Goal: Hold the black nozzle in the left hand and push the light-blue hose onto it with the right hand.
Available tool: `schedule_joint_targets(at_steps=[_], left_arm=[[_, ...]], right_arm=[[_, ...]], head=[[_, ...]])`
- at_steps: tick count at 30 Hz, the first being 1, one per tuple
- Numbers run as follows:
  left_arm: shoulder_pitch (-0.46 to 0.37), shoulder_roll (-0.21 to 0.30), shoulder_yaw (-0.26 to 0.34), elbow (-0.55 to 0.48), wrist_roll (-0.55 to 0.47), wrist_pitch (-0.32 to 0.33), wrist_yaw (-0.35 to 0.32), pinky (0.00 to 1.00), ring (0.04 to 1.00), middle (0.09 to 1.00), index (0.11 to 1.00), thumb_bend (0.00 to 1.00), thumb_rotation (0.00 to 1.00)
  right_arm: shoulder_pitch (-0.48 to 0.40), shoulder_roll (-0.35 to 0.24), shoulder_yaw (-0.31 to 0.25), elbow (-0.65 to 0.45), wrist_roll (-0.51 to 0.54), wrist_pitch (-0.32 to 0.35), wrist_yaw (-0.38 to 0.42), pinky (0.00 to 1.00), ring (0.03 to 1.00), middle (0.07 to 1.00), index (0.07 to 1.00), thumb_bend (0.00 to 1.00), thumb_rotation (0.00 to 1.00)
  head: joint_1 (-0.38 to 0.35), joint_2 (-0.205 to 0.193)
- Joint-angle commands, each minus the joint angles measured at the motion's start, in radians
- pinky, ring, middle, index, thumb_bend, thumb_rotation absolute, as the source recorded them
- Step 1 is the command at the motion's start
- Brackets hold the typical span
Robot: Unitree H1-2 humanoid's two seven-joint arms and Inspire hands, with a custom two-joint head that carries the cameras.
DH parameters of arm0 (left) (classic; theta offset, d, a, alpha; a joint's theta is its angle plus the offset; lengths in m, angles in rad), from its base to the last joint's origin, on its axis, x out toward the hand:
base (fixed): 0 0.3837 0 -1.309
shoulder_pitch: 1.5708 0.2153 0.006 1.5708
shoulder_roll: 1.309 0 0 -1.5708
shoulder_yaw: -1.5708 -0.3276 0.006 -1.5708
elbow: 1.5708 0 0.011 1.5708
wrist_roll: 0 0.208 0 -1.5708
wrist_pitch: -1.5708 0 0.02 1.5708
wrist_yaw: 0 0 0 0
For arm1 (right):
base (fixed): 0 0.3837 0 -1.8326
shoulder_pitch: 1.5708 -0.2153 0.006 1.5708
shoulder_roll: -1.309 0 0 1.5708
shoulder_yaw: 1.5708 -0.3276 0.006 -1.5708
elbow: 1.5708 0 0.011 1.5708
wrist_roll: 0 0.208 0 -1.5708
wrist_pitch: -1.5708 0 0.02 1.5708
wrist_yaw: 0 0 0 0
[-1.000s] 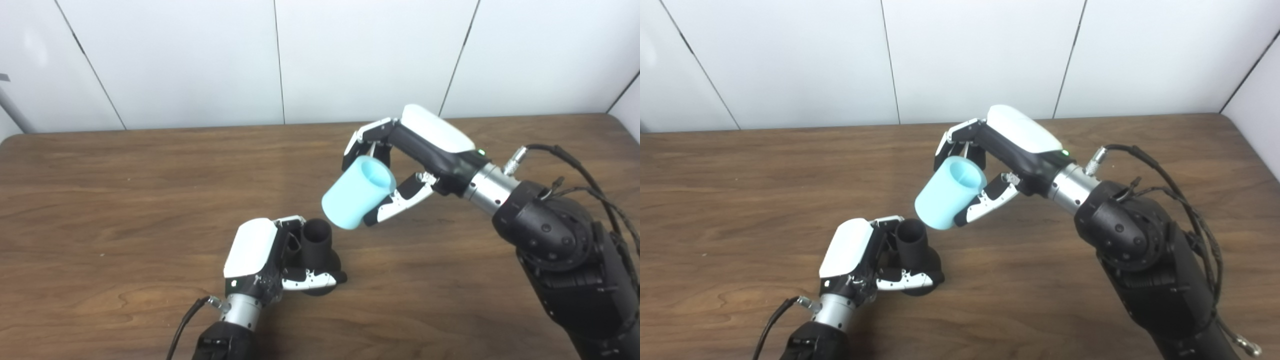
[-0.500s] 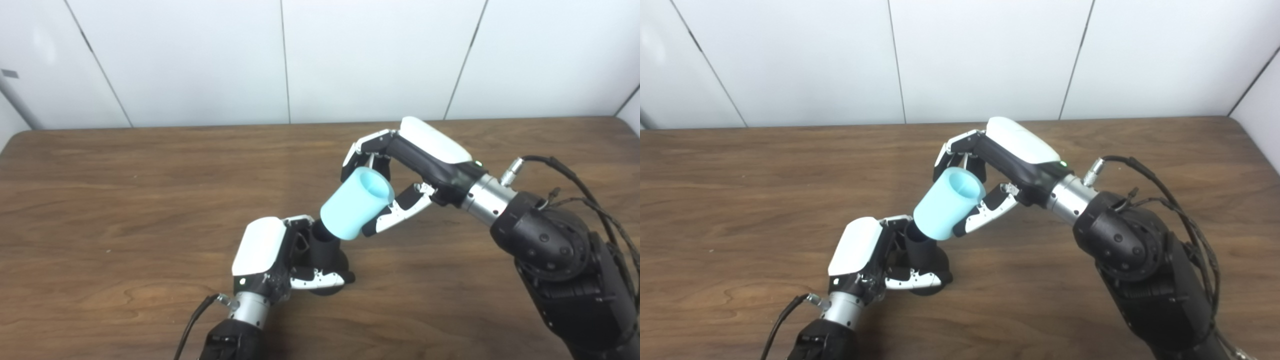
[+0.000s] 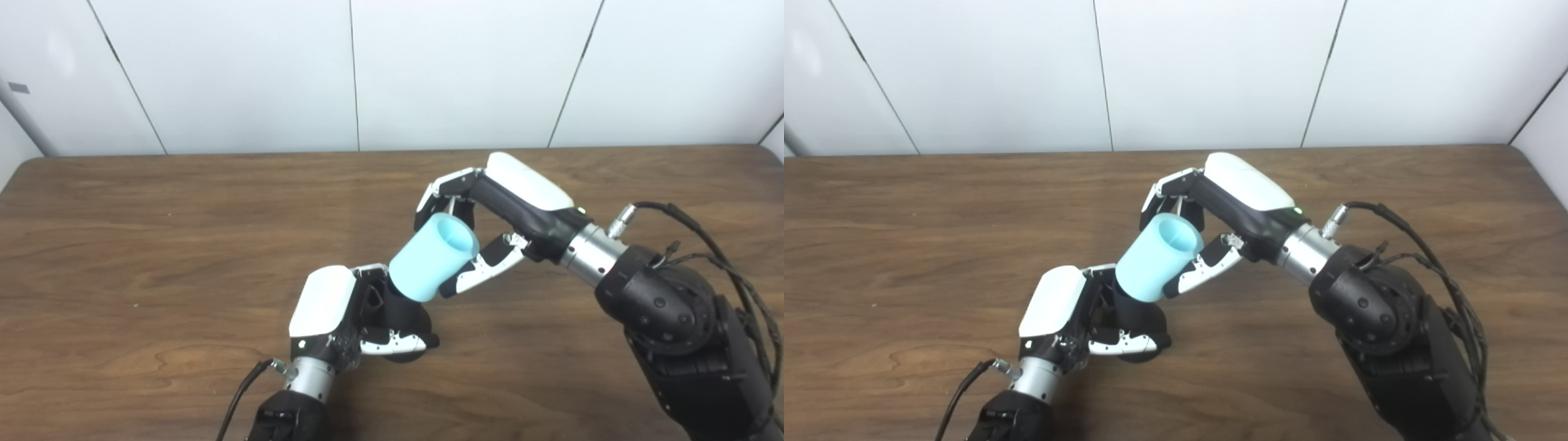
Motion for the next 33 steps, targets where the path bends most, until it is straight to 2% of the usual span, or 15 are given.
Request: schedule_joint_targets(at_steps=[1, 6, 9, 12, 17, 24, 33], left_arm=[[0.004, -0.004, -0.008, 0.009, 0.015, 0.000, -0.013, 0.47, 0.503, 0.460, 0.501, 0.52, 0.00], [0.005, -0.006, -0.009, 0.005, 0.013, 0.000, -0.015, 0.46, 0.502, 0.461, 0.501, 0.52, 0.00], [0.006, -0.008, -0.009, 0.006, 0.014, 0.003, -0.016, 0.46, 0.503, 0.458, 0.502, 0.52, 0.00], [0.006, -0.011, -0.011, 0.006, 0.017, 0.005, -0.016, 0.46, 0.501, 0.455, 0.502, 0.52, 0.00], [0.008, -0.015, -0.013, 0.002, 0.021, 0.012, -0.021, 0.46, 0.501, 0.459, 0.501, 0.52, 0.00], [0.011, -0.019, -0.017, -0.002, 0.026, 0.009, -0.018, 0.46, 0.501, 0.457, 0.502, 0.52, 0.00], [0.011, -0.022, -0.019, 0.011, 0.026, -0.001, -0.003, 0.45, 0.492, 0.459, 0.503, 0.52, 0.00]], right_arm=[[-0.022, 0.001, -0.001, -0.002, -0.009, -0.033, -0.023, 0.36, 0.388, 0.501, 0.499, 0.52, 0.00], [-0.020, 0.010, 0.008, -0.007, -0.017, -0.014, -0.012, 0.37, 0.399, 0.497, 0.504, 0.52, 0.00], [-0.017, 0.013, 0.012, 0.010, -0.010, -0.052, -0.028, 0.36, 0.394, 0.496, 0.504, 0.52, 0.00], [-0.015, 0.021, 0.012, 0.020, -0.001, -0.062, -0.031, 0.35, 0.391, 0.496, 0.506, 0.52, 0.00], [-0.021, 0.028, 0.025, 0.009, -0.010, -0.042, -0.015, 0.36, 0.397, 0.497, 0.504, 0.52, 0.00], [-0.039, 0.026, 0.044, 0.010, -0.022, -0.048, -0.002, 0.35, 0.390, 0.504, 0.504, 0.52, 0.00], [-0.056, 0.018, 0.041, 0.008, -0.012, -0.035, 0.019, 0.36, 0.393, 0.498, 0.508, 0.52, 0.00]], head=[[0.002, 0.002], [0.003, 0.005], [0.004, 0.006], [0.008, 0.008], [0.012, 0.012], [0.015, 0.018], [0.017, 0.019]])
